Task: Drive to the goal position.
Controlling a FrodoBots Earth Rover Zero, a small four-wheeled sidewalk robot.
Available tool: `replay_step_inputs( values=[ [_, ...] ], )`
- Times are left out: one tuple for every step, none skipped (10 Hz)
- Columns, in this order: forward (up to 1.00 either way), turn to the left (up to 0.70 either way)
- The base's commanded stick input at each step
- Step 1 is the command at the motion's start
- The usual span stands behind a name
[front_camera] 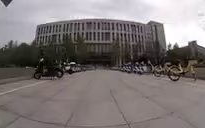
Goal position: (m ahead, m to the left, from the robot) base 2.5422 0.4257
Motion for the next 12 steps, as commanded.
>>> replay_step_inputs(
  values=[
    [0.7,0.0],
    [0.7,0.0],
    [0.7,0.0],
    [0.7,0.0],
    [0.7,0.0],
    [0.7,0.0],
    [0.7,0.0],
    [0.7,0.0],
    [0.7,0.0],
    [0.7,0.0],
    [0.7,0.0],
    [0.7,0.0]
  ],
)
